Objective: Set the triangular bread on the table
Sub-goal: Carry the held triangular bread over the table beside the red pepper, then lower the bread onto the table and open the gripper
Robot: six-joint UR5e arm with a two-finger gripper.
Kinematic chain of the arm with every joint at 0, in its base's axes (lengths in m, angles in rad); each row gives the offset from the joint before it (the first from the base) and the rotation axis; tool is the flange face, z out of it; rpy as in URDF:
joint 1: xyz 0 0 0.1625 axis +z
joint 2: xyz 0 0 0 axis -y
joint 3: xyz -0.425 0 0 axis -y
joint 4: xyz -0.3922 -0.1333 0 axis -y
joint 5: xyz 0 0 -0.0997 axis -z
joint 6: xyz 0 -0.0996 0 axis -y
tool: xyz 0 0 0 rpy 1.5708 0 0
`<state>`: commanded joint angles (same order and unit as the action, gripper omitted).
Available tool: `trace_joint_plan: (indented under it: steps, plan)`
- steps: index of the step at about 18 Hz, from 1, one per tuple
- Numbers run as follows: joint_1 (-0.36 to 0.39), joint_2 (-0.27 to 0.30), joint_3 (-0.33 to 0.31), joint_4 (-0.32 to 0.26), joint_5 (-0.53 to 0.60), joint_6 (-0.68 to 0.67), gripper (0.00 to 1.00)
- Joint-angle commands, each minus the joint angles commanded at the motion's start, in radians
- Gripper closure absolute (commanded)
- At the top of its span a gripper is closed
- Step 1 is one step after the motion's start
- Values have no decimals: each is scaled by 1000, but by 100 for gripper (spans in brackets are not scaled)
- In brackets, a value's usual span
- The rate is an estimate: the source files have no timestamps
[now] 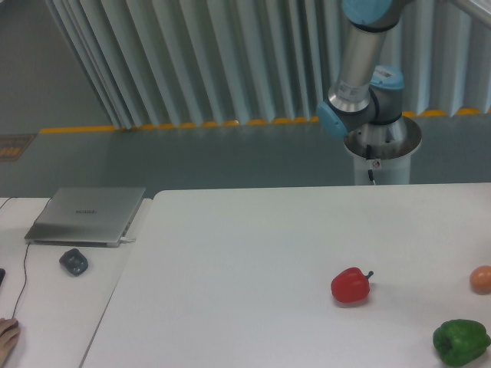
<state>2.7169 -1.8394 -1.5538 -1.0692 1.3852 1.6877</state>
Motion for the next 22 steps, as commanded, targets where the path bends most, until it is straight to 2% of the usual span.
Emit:
trace_joint_plan:
  steps: [2, 8, 12, 15, 16, 17, 20, 22]
  plan:
    - [-26, 31, -28, -2, 3, -35, 100]
    - [-121, 124, -175, 6, 34, -103, 100]
    - [-219, 134, -227, 5, 182, -173, 100]
    - [-261, 134, -244, 6, 187, -223, 100]
    - [-273, 132, -244, 6, 187, -238, 92]
    - [-281, 131, -244, 6, 187, -247, 79]
    - [-295, 124, -244, 8, 187, -249, 34]
    - [-296, 123, -244, 9, 187, -249, 20]
